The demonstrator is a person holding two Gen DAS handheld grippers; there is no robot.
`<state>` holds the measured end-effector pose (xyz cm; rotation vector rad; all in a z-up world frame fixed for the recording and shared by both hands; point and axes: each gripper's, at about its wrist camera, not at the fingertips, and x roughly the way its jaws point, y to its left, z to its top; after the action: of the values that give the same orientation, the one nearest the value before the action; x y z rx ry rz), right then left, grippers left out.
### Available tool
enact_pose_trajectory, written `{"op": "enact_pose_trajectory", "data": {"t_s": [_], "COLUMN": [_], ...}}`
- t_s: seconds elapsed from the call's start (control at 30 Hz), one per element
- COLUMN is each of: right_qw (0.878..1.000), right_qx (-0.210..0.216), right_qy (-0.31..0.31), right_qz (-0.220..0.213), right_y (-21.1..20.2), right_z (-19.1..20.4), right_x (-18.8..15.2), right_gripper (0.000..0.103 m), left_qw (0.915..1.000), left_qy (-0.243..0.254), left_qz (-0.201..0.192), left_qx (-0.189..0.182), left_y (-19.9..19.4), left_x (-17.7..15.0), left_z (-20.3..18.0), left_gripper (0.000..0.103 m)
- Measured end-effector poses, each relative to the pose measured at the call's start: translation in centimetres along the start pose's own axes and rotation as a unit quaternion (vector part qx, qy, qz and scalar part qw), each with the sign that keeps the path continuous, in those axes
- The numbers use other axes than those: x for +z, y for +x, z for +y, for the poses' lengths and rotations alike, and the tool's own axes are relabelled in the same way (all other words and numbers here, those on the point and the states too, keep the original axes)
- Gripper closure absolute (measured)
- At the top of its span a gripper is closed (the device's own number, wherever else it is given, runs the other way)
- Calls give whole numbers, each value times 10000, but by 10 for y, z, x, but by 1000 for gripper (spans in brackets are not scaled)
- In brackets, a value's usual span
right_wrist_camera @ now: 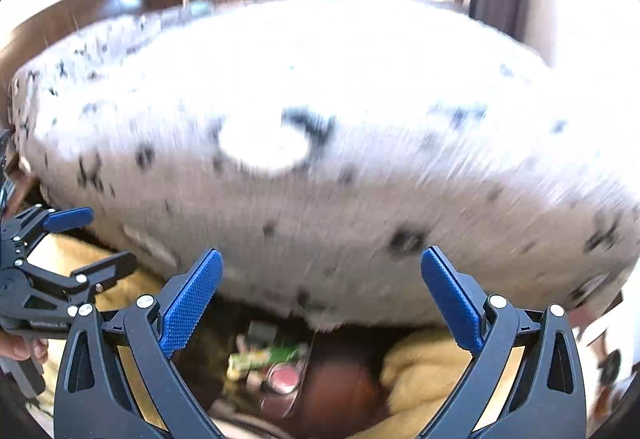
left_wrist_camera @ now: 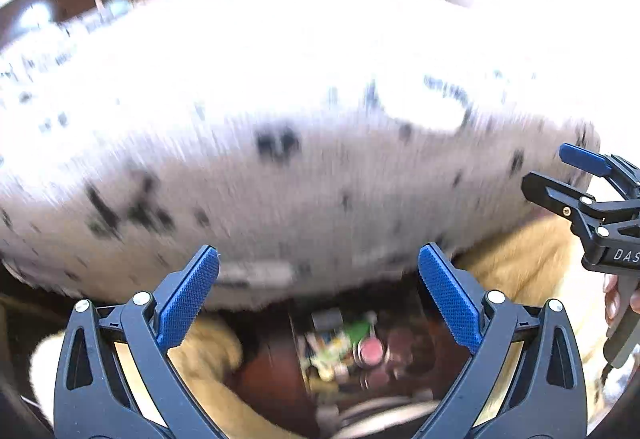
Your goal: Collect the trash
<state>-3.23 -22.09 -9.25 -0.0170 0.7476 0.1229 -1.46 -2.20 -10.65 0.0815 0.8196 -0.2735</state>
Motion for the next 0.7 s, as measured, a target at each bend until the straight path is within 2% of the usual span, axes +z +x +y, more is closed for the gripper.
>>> {"op": "enact_pose_trajectory", "data": {"t_s": [0.13, 0.33, 0.5, 0.7], "right_qw": [9976, 9886, 9809, 9738], "right_qx": [-131, -363, -380, -637], "right_qy": [62, 17, 182, 222], "right_qz": [-671, -1461, -1899, -2174], "right_y": [-43, -91, -114, -135], "right_z": [-7, -12, -20, -15], "right_x": [32, 64, 82, 92], "right_gripper": [4, 3, 3, 3], "left_qw": [9962, 9871, 9809, 9793], "left_qy": [103, 183, 264, 181], "left_qz": [-839, -1551, -1864, -1963], "left_qx": [193, 357, 490, 460], "left_y": [-50, -95, -109, -118], "left_x": [31, 61, 72, 83], "left_z": [-8, -19, -26, -26], "left_gripper": [8, 8, 8, 8]}}
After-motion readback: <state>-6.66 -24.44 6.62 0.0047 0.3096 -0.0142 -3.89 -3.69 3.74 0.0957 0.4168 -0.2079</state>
